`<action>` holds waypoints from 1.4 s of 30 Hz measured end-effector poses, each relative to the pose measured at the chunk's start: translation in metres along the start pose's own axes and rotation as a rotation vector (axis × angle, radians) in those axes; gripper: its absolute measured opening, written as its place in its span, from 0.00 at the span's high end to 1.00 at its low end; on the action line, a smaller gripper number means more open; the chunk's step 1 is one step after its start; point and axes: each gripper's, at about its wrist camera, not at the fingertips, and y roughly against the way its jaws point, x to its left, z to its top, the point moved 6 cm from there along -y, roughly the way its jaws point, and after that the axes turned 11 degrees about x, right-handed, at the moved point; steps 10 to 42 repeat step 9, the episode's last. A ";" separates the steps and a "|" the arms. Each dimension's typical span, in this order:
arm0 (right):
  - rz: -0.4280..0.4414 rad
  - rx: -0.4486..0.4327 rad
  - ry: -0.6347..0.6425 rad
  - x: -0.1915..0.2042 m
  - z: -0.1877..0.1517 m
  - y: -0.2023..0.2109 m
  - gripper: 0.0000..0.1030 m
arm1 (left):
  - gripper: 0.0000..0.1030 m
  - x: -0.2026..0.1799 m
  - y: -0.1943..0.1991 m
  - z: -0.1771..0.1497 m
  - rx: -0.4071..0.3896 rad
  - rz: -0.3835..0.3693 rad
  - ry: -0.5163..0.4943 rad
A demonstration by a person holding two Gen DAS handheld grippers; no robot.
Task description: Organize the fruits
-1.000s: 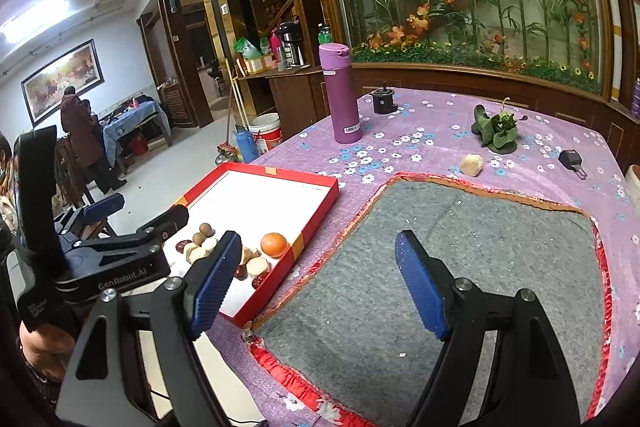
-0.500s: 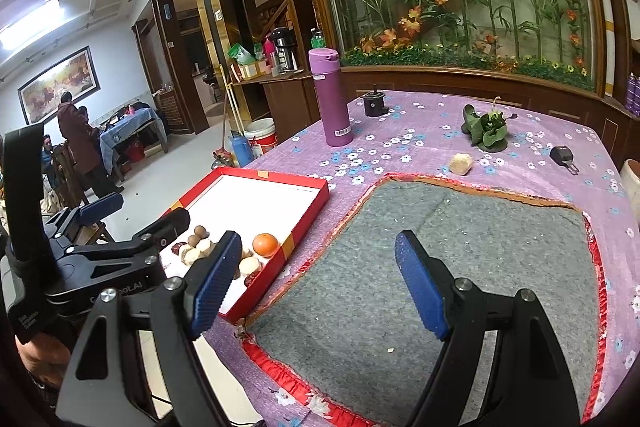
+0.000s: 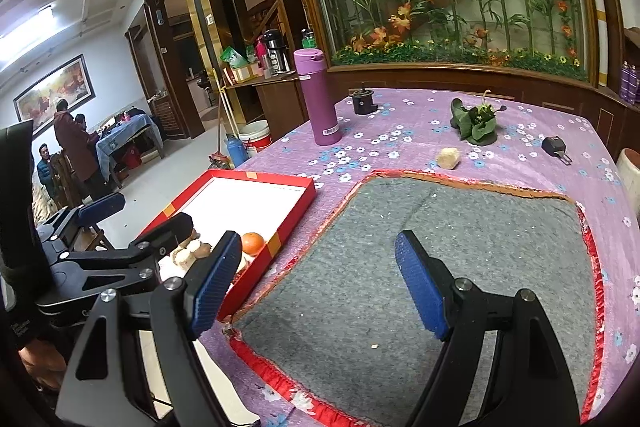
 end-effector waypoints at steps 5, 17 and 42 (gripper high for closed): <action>-0.003 -0.005 -0.022 -0.013 0.001 0.001 0.23 | 0.00 -0.014 0.002 0.005 -0.011 -0.025 -0.019; -0.002 -0.010 -0.058 -0.031 0.003 0.002 0.23 | 0.01 -0.035 0.008 0.014 -0.060 -0.063 -0.036; -0.002 -0.010 -0.058 -0.031 0.003 0.002 0.23 | 0.01 -0.035 0.008 0.014 -0.060 -0.063 -0.036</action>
